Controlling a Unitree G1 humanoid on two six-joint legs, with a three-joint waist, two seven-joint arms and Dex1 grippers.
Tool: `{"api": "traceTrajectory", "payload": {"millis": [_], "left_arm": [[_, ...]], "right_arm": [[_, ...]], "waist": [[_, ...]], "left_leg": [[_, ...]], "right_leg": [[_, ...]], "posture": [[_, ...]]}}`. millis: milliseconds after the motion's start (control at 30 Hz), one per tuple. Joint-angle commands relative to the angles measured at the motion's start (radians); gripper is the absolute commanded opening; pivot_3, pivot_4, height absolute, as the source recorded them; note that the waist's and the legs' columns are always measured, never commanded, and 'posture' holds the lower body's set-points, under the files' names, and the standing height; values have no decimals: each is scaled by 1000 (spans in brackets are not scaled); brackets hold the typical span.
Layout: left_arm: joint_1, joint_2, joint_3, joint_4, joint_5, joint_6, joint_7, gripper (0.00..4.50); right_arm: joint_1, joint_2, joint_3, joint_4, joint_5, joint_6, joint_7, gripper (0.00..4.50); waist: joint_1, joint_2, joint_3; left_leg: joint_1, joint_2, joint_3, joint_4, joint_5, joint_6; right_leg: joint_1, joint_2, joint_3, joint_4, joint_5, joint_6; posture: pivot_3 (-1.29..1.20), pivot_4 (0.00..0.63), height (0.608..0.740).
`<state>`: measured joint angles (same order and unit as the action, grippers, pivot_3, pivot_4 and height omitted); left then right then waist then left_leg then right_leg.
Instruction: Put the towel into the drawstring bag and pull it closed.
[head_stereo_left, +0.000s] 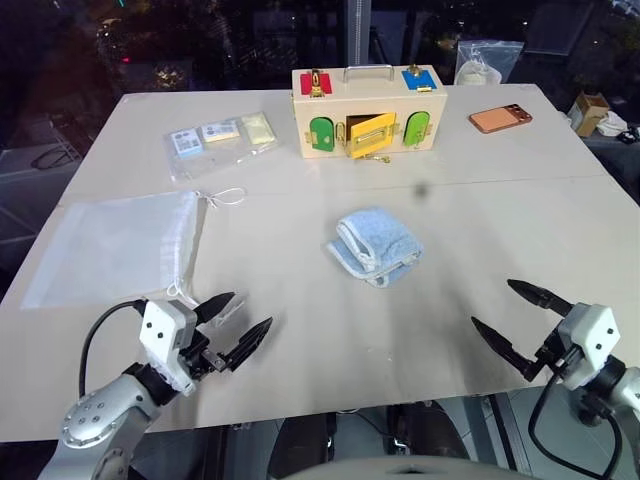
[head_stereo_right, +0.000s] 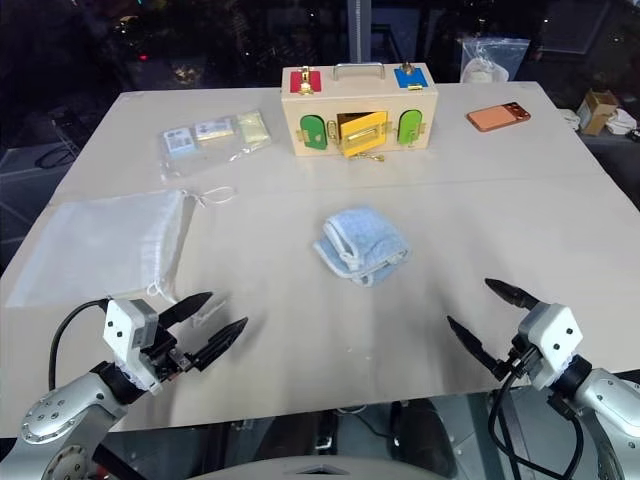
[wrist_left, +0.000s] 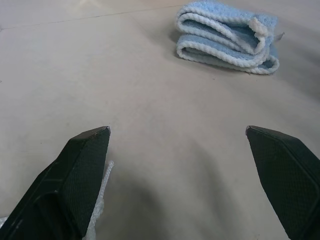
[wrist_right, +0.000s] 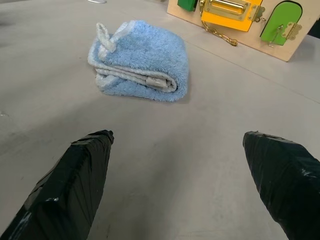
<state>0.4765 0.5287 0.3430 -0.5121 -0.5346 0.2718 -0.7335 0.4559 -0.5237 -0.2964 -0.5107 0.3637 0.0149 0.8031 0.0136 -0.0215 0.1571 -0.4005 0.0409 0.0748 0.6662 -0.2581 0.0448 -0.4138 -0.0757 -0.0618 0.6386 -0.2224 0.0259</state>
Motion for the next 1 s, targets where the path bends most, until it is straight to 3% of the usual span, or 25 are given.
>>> {"api": "traceTrajectory", "payload": {"millis": [33,267,400,467,600,733,1000], "left_arm": [[-41,-10,-9,-23,14,-28,25,4500],[-213,-50,-31,-55,87,71,250,4500],[-335,-13,-122,-123,280,273,460,4500],[-410,12,-183,-152,442,372,584,4500],[-516,53,-296,-142,676,515,715,4500],[-610,22,-378,-80,841,678,825,4500],[-756,-17,-439,128,970,795,858,4500]], "right_arm": [[-26,4,8,-10,40,-40,24,4470],[-268,-43,135,-102,203,9,128,4470],[-411,-88,176,-117,269,76,149,4470],[-460,-103,184,-128,300,109,148,4470],[-502,-105,180,-141,341,142,134,4470],[-530,-106,190,-169,358,179,96,4470],[-541,-84,219,-187,349,209,53,4470]], "waist": [[0,0,0],[0,0,1],[6,-1,1],[7,-1,1],[6,-3,1],[5,-3,2],[4,-3,2]], "left_leg": [[0,0,0,0,0,0],[1,0,0,0,2,3],[-2,-1,0,0,2,5],[-2,-2,-1,0,2,5],[-1,-2,0,0,2,5],[-1,-2,0,0,2,6],[-1,-1,-1,0,2,5]], "right_leg": [[0,0,0,0,0,0],[0,2,0,0,0,0],[0,5,0,0,2,-4],[1,6,-1,0,3,-4],[1,6,-3,0,3,-4],[1,6,-3,0,3,-3],[0,5,-4,2,3,-3]], "posture": [[0,150,740],[0,150,740],[0,150,740],[0,150,740],[0,150,740],[0,150,740],[0,150,740]]}}
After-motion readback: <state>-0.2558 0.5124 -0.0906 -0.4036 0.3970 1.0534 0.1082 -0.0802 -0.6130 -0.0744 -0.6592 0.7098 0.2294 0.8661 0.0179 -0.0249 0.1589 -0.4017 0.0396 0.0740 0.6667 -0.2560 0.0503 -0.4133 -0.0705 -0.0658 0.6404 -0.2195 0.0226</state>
